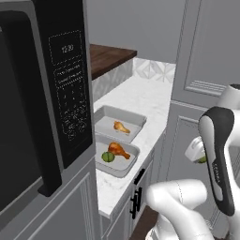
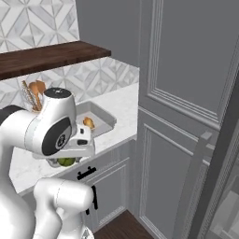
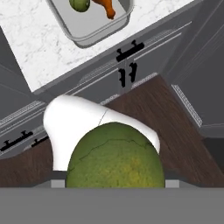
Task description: Place one lime and one chicken drumstick in each tupperware on the nearby counter, to pack two identical lunches.
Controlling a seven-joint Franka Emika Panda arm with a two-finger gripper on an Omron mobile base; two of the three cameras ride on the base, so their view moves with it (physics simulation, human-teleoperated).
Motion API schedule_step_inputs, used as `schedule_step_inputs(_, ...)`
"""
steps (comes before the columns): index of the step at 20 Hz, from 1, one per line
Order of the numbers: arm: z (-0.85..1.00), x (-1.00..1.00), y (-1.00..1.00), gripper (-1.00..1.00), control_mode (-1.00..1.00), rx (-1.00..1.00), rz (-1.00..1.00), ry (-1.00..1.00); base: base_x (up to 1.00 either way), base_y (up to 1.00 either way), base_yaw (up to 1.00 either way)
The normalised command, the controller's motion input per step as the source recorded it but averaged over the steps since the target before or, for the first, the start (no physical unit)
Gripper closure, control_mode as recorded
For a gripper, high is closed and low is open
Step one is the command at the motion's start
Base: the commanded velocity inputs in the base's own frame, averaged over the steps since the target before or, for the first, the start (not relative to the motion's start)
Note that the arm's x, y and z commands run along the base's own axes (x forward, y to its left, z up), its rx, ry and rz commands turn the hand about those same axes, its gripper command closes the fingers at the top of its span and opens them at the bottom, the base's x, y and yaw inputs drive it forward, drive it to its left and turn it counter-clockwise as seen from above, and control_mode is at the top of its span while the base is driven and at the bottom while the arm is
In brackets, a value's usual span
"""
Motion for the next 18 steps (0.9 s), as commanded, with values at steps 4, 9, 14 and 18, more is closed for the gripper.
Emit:
schedule_step_inputs(4,-0.21,0.68,0.12,1.0,-1.0,0.02,0.0,0.0,0.0,0.0,0.0)
schedule_step_inputs(9,-0.5,0.96,0.29,1.0,-1.0,0.03,0.0,0.0,0.0,0.0,0.0)
schedule_step_inputs(14,-0.54,1.0,0.3,1.0,-1.0,0.0,0.0,0.0,0.0,0.0,0.0)
schedule_step_inputs(18,-0.34,1.0,0.21,1.0,-1.0,0.0,0.0,0.0,0.0,0.0,0.0)
